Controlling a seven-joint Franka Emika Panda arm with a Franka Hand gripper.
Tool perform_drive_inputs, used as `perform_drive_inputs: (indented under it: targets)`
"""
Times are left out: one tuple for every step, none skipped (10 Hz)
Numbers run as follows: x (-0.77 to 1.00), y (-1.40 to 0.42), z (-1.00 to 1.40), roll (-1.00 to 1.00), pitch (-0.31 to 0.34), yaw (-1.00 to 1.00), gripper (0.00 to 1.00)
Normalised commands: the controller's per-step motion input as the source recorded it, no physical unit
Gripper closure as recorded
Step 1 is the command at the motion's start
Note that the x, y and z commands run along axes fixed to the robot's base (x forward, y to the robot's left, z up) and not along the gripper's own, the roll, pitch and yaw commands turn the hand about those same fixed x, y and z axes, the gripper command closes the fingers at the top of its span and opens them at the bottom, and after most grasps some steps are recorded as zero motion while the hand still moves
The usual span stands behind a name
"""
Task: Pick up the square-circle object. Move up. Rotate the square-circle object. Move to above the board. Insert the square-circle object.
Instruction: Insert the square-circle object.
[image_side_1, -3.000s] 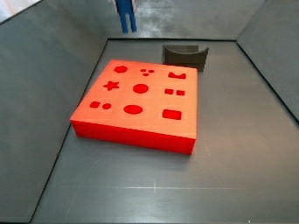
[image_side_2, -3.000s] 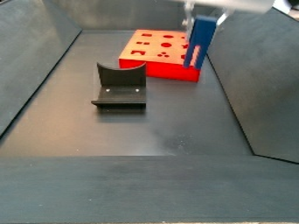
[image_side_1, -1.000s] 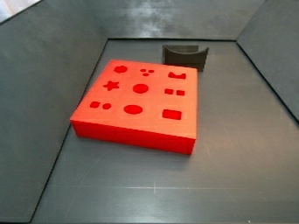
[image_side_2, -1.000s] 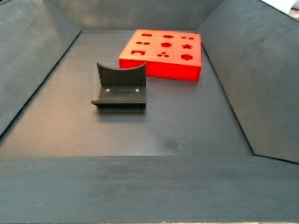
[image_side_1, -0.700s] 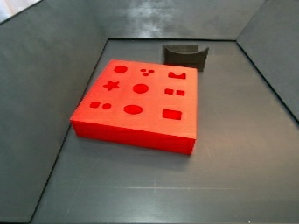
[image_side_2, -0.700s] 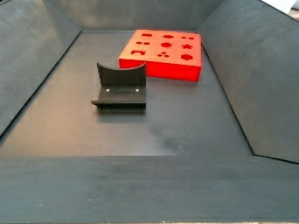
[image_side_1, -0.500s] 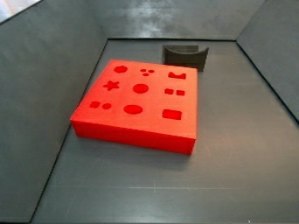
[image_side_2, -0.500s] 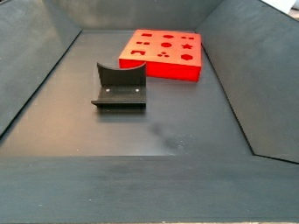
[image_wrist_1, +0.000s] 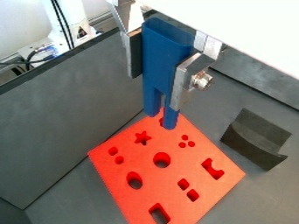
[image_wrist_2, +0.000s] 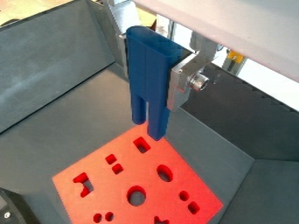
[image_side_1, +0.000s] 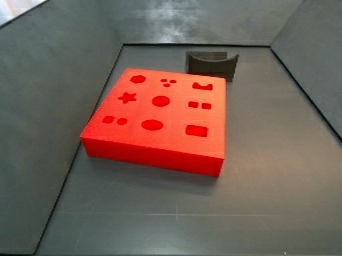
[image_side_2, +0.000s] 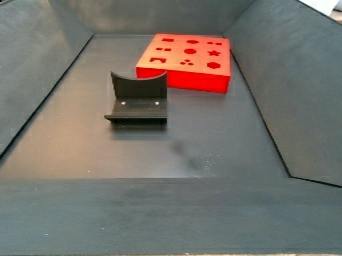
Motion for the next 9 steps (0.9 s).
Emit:
perform_drive_inputs:
  targets:
    - [-0.14,0.00,-0.13,0.06,0.000,-0.01,1.00]
    - [-0.19,0.08,-0.23,0.01,0.000,-0.03,1.00]
    - [-0.25,0.10,-0.30,0.06,-0.034,0.00,1.00]
    - [-0.34,0.10,-0.34,0.04,-0.099,0.00,1.00]
    - [-0.49,0.00,-0.43,0.00,-0.189,-0.04,1.00]
    - [-0.40,-0.11,-0.51,-0.16,-0.179,-0.22,1.00]
    - [-0.15,-0.10,-0.50,-0.12,-0.336,-0.47,1.00]
    - [-0.10,-0.05,-0.53,-0.06,-0.323,-0.47,1.00]
    - [-0.15,0.00,-0.47,-0.10,-0.351,-0.33,1.00]
